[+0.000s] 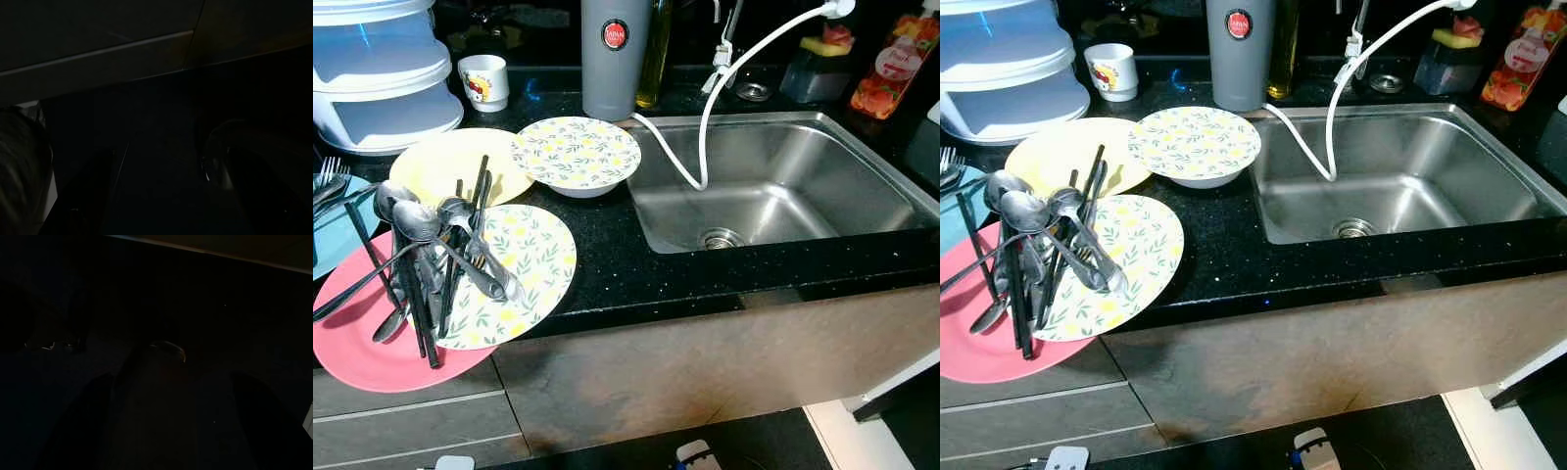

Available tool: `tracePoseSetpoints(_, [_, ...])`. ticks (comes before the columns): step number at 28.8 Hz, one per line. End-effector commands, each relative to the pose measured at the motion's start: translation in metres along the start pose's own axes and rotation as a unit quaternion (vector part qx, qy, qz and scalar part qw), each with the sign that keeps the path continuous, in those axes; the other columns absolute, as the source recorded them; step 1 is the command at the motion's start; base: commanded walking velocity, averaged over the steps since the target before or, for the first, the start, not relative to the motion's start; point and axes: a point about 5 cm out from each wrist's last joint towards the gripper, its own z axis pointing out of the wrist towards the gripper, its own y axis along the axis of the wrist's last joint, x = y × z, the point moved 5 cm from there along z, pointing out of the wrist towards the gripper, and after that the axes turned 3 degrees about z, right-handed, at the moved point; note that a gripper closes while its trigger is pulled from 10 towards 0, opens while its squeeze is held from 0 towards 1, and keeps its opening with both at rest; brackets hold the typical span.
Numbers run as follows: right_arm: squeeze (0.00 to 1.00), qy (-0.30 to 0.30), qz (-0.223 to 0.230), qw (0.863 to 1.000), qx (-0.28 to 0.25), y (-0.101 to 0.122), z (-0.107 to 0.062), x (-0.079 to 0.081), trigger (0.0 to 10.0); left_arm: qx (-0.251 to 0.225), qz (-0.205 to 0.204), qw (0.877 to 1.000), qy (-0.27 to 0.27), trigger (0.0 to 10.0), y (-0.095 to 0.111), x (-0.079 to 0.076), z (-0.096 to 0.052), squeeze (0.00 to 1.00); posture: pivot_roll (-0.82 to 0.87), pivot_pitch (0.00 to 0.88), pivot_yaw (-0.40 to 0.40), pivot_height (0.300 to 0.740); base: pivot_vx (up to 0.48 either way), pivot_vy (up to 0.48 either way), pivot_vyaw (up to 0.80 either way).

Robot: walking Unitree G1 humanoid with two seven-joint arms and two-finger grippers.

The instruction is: Kitchen organization

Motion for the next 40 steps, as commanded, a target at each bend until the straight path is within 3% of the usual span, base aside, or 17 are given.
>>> tracePoseSetpoints(1, [0.0, 0.009, 0.01, 0.999, 0.038, -0.026, -0.003, 0.01, 10.0, 0.019, 0.014, 1.0, -0.002, 10.0, -0.011, 0.005, -0.005, 0.0, 0.14, 0.25, 0.0, 0.74, 0.0, 0.0, 0.0])
tracePoseSetpoints(20, [0.0, 0.013, 0.001, 0.999, 0.039, -0.024, -0.003, 0.009, 10.0, -0.008, 0.01, 1.0, 0.006, 10.0, 0.005, 0.015, -0.008, 0.0, 0.16, 0.314, -0.009, 0.74, 0.0, 0.0, 0.0])
tracePoseSetpoints(31, [0.0, 0.019, -0.002, 0.999, 0.037, -0.022, -0.002, 0.014, 10.0, -0.003, 0.011, 1.0, 0.016, 10.0, 0.003, 0.022, -0.011, 0.0, 0.16, 0.279, -0.025, 0.74, 0.0, 0.0, 0.0])
tracePoseSetpoints(40, [0.0, 0.012, -0.019, 0.999, 0.035, -0.017, -0.002, -0.001, 10.0, -0.006, 0.001, 1.0, 0.031, 10.0, 0.008, 0.028, -0.007, 0.0, 0.14, 0.251, -0.071, 0.74, 0.0, 0.0, 0.0])
